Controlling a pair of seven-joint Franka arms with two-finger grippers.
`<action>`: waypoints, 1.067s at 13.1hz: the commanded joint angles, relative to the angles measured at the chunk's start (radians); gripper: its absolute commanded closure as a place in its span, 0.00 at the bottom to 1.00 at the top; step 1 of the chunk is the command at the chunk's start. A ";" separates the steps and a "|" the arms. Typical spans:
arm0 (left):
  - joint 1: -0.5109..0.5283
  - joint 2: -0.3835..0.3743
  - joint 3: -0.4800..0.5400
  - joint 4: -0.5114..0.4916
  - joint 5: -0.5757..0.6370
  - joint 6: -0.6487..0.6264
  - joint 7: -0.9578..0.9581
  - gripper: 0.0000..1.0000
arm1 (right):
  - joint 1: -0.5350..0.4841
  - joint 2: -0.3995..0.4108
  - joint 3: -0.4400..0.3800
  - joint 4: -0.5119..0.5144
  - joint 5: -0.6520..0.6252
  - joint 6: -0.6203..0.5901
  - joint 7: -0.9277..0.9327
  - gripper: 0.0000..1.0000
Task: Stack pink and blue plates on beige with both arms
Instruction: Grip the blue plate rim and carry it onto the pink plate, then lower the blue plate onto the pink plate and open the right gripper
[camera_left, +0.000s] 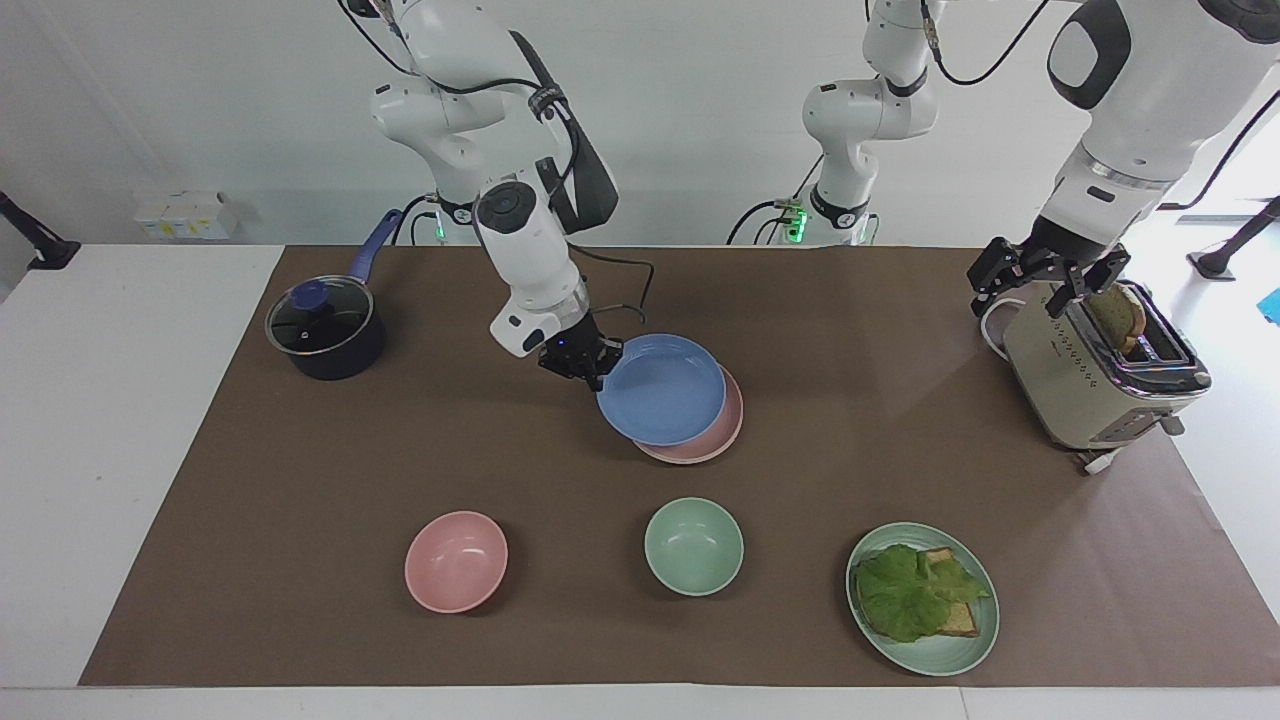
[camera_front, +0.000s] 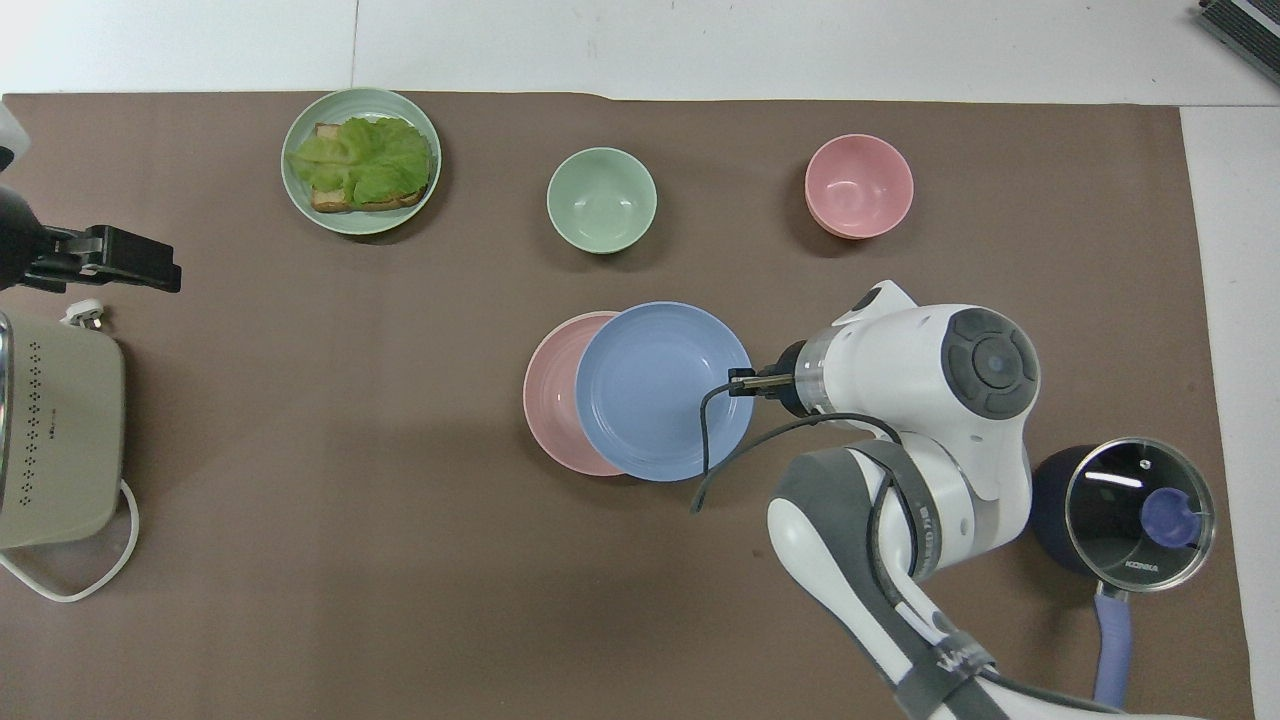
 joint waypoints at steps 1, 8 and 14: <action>0.005 -0.005 -0.004 0.000 0.015 -0.014 0.005 0.00 | 0.045 0.067 -0.003 0.063 -0.052 0.002 0.093 1.00; 0.003 -0.005 -0.004 0.000 0.015 -0.013 0.005 0.00 | 0.028 0.072 -0.003 0.054 -0.087 0.007 0.097 1.00; 0.003 -0.005 -0.004 0.000 0.015 -0.013 0.005 0.00 | 0.030 0.080 -0.001 0.046 -0.084 0.030 0.089 1.00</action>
